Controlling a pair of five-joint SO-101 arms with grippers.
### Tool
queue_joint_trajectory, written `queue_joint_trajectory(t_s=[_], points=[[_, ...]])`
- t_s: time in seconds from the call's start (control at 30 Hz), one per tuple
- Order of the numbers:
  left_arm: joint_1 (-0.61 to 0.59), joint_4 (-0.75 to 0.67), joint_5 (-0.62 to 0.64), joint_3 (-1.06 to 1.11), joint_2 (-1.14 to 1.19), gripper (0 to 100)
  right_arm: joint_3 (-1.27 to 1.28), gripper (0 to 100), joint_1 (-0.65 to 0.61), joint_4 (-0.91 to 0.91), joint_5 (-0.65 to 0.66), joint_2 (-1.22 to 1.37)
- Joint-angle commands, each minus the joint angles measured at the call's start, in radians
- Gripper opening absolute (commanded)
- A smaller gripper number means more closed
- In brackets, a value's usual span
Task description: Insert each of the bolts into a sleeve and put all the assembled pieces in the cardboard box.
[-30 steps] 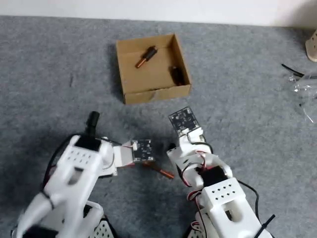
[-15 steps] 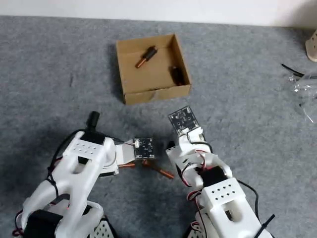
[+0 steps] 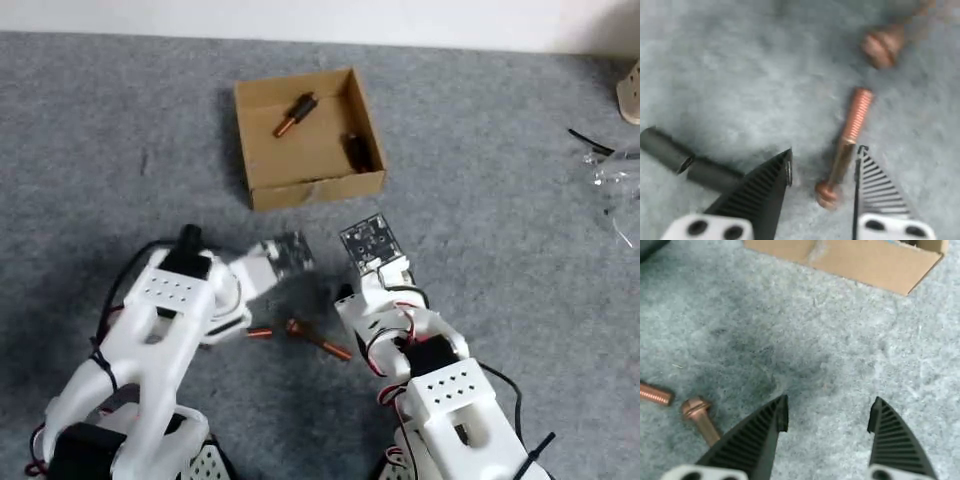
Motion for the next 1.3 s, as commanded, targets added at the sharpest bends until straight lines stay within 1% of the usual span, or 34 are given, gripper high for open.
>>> queue_joint_trajectory(t_s=[0.0,0.07,0.23,0.4,0.5,0.6,0.67,0.77,0.9,1.1,1.23,1.27], points=[[-0.002,-0.002,0.189,-0.09,-0.001,20,-0.021,24.6,-0.013,-0.028,-0.005,-0.019],[-0.015,-0.002,0.298,-0.117,-0.001,20,-0.021,24.6,-0.013,-0.028,-0.005,-0.019],[-0.12,-0.009,0.542,-0.163,-0.001,20,-0.021,24.6,-0.013,-0.028,-0.005,-0.019],[-0.246,-0.009,0.687,-0.196,-0.001,20,-0.021,24.6,-0.015,-0.028,-0.005,-0.019],[-0.302,-0.009,0.749,-0.196,-0.001,20,-0.021,24.6,-0.027,-0.028,-0.005,-0.019],[-0.349,-0.003,0.842,-0.191,-0.001,20,-0.021,24.6,-0.038,-0.028,-0.005,-0.019],[-0.383,-0.003,0.873,-0.191,-0.001,20,-0.021,24.6,-0.039,-0.028,-0.005,-0.019],[-0.479,-0.002,0.901,-0.182,-0.039,20,-0.021,24.6,-0.039,-0.03,-0.005,-0.019],[-0.576,-0.009,0.91,-0.079,-0.231,20,-0.021,24.6,-0.039,-0.031,-0.005,-0.019],[-0.607,-0.078,0.905,0.131,-0.67,20,-0.018,24.6,-0.039,-0.056,-0.005,-0.018],[-0.613,-0.094,0.904,0.206,-0.851,20,-0.016,24.6,-0.042,-0.051,-0.012,-0.018],[-0.631,-0.106,0.904,0.219,-0.878,20,-0.005,24.6,-0.058,-0.051,-0.026,-0.018]])
